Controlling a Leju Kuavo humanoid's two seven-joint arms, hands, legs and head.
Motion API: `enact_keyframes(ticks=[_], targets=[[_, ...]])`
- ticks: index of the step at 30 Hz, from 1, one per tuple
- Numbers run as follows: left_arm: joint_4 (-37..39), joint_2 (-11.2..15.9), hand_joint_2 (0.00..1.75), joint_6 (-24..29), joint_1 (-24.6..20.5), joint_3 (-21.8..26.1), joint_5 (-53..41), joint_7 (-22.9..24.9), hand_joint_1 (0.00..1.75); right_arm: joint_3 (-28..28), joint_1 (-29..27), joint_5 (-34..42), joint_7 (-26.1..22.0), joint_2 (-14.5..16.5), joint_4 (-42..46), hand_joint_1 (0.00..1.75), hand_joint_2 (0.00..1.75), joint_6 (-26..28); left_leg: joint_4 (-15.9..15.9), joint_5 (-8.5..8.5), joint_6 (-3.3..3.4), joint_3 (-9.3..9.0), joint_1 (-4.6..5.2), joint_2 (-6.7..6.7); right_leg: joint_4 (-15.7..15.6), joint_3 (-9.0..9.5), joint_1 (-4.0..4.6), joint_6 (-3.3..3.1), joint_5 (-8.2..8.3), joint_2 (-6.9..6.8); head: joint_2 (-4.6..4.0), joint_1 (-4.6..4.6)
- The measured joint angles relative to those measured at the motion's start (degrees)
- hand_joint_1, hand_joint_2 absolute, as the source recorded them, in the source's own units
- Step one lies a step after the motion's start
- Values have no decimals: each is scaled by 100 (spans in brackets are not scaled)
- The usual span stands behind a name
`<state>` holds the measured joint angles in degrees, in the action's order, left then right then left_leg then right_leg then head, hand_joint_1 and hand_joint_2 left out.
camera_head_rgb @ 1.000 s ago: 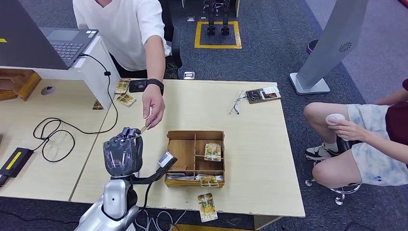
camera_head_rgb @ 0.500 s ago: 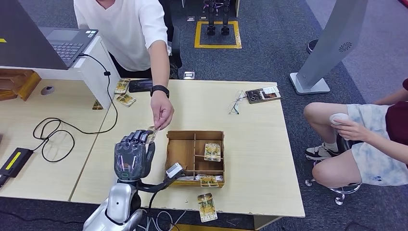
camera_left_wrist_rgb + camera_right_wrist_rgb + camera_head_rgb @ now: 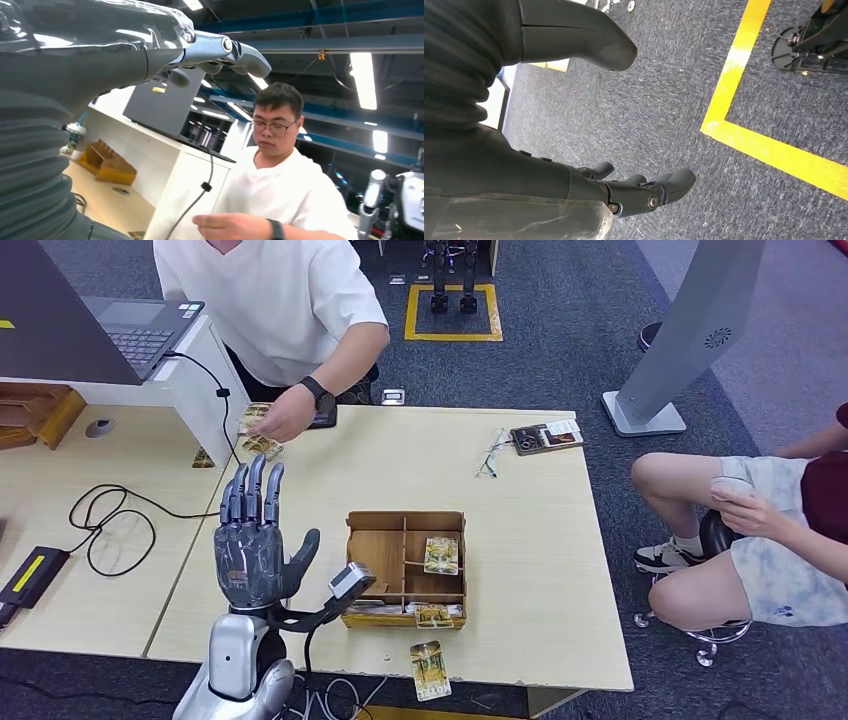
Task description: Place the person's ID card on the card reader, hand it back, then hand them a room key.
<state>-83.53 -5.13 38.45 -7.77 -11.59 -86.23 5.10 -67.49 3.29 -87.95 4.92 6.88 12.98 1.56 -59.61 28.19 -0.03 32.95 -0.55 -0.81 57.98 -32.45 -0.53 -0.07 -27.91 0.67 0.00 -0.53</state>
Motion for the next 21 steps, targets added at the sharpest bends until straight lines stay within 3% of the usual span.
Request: enact_keyframes(ticks=[7,12,21], targets=[[62,-714,175,0,177,835,1629,-2225,0,-1,-5,83,0,1,2,0,175,4,0,2,2,1,3,0,-2,0,0,1,0,0,0,1],[99,-861,175,-2,409,863,2557,-2543,0,-4,-21,108,0,2,2,0,175,-3,-1,3,4,0,2,0,-3,-1,-1,1,-1,1,0,1],[-313,-742,175,0,912,407,3276,-3189,0,-26,-34,119,-10,2,2,0,175,3,1,3,4,1,1,0,-2,-1,-1,1,-1,0,0,1]])
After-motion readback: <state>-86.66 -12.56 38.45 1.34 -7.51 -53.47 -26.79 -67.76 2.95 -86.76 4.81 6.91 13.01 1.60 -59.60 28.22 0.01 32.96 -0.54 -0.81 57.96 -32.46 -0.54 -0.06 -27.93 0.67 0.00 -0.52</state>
